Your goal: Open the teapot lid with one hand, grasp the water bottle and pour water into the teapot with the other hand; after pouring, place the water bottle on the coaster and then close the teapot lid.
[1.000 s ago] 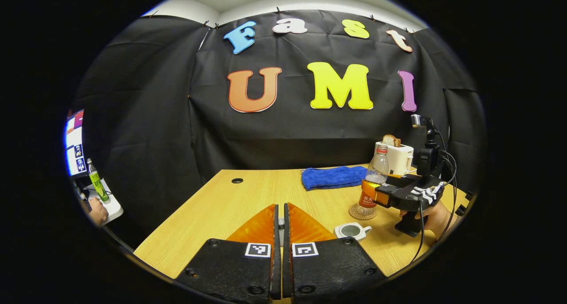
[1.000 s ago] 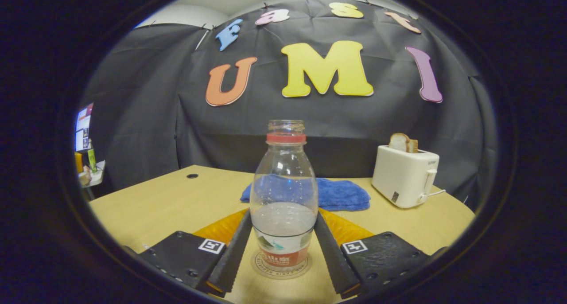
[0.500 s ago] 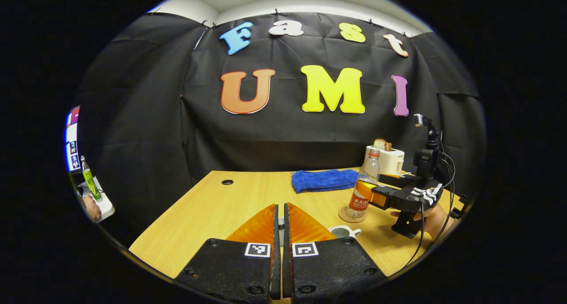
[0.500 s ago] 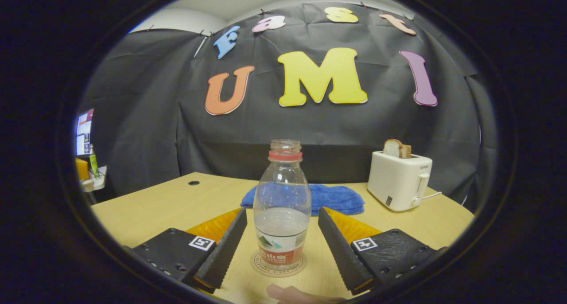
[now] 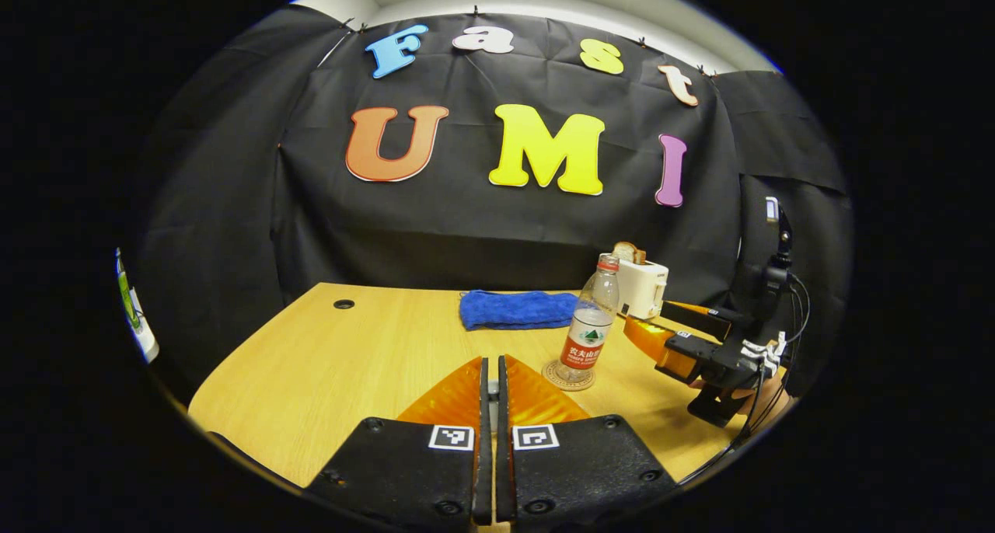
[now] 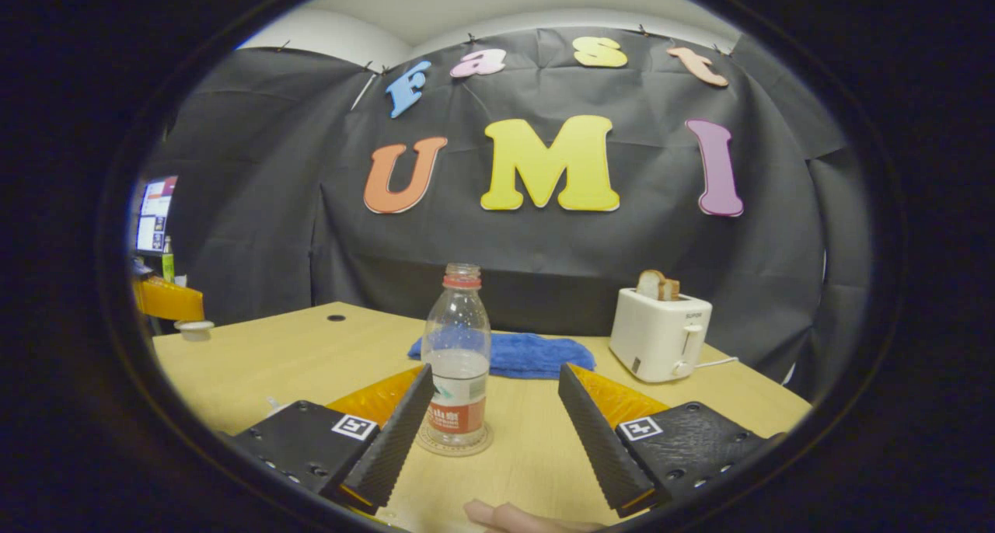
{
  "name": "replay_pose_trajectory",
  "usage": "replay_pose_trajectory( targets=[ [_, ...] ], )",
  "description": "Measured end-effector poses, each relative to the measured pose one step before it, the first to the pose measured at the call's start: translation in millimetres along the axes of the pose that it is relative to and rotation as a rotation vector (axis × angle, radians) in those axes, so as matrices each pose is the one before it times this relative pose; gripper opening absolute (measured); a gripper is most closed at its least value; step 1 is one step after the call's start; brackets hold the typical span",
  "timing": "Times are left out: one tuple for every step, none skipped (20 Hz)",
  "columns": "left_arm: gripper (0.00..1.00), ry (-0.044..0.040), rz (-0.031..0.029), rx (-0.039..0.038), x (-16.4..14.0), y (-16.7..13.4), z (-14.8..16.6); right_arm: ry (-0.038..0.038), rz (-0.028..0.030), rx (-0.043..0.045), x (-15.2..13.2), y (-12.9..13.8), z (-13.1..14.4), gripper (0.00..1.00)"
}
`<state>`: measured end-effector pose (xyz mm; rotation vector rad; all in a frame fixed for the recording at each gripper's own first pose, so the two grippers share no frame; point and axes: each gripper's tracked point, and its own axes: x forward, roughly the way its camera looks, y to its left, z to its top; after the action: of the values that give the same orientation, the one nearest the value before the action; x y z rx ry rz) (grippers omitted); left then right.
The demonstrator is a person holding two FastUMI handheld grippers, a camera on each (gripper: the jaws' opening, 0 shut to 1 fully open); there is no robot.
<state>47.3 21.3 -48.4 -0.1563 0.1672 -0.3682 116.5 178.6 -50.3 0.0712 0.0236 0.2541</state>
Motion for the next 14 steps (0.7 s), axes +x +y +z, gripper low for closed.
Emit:
replay_pose_trajectory(
  targets=[
    [0.05, -0.00964, -0.00443, -0.0008, 2.36, -5.14, 1.08, -0.00652, -0.00574, -0.00548, -4.44, -3.96, -3.62, 0.96],
    [0.04, -0.0015, -0.00718, 0.00145, 4.63, -4.65, -3.47, -0.00449, 0.00307, -0.00278, -6.05, -0.17, -3.54, 0.96],
    [0.05, 0.0106, -0.02616, -0.00569, 3.94, -9.14, -5.32, -0.00617, 0.0044, -0.00061, -5.44, -0.43, -1.38, 0.96],
    [0.05, 0.01397, -0.03798, -0.00854, 5.02, -11.95, -7.99, -0.00605, 0.00245, -0.00403, -4.74, -1.77, -1.36, 0.98],
    [0.04, 0.00705, -0.02531, -0.01155, 5.61, -7.28, -5.1, -0.00735, 0.00179, -0.00658, -5.69, -2.15, -1.37, 0.96],
    [0.04, 0.00789, -0.01723, -0.0177, 6.1, -4.34, -4.78, -0.00792, 0.00142, -0.00651, -5.09, -2.34, -0.54, 0.98],
    [0.05, 0.00573, -0.01626, -0.0273, 5.23, -3.54, -5.22, -0.00942, 0.0107, -0.00296, -6.25, 1.13, -1.35, 0.98],
    [0.05, 0.00686, -0.01296, -0.02527, 6.2, -3.98, -5.45, -0.00637, 0.0113, -0.0025, -4.4, -0.79, -0.1, 0.95],
    [0.05, 0.01077, -0.00204, -0.01925, 6.63, -1.22, -5.69, -0.00661, 0.00255, 0.00302, -5.16, -4.15, -0.9, 0.98],
    [0.05, 0.00176, 0.02078, -0.00339, 3.74, 5.54, -4.77, -0.01093, -0.00121, 0.00845, -4.92, -4.81, 1.44, 0.95],
    [0.05, 0.00029, 0.02907, 0.00477, 5.85, 7.16, -3.66, -0.02131, 0.00377, 0.00424, -1.45, -1.88, 5.48, 0.95],
    [0.05, 0.00117, 0.03581, 0.00871, 3.43, 7.41, -2.99, -0.00618, -0.02078, 0.00495, 0.0, -7.73, 4.35, 0.95],
    [0.05, 0.00225, 0.01977, -0.00246, 3.54, 5.17, -2.66, -0.00314, -0.01632, 0.01677, -2.0, -6.54, 0.32, 0.97],
    [0.05, 0.0053, 0.00235, -0.00958, 2.55, -0.25, -3.98, -0.00979, 0.01283, 0.02153, -0.79, -0.06, 3.35, 0.98]
  ],
)
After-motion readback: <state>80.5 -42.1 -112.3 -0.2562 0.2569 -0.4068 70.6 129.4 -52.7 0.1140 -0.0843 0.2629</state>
